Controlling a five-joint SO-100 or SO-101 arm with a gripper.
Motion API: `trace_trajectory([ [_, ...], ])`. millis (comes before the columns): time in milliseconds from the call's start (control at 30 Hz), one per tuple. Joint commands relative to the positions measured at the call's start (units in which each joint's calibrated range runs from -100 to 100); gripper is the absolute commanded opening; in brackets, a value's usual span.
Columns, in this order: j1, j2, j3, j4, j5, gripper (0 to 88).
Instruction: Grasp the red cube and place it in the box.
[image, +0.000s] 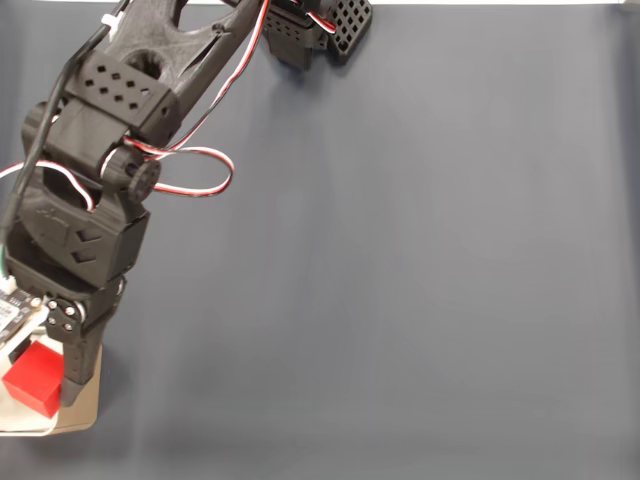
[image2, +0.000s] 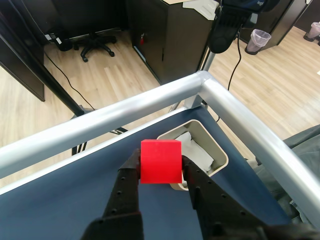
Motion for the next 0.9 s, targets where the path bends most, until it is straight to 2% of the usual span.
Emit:
trace_trajectory([
  [0,1.4,0.4,-4.7,-0.1,-0.3,7.2],
  [867,5.0,9.2,-14.4,-0.1,0.3,7.5],
])
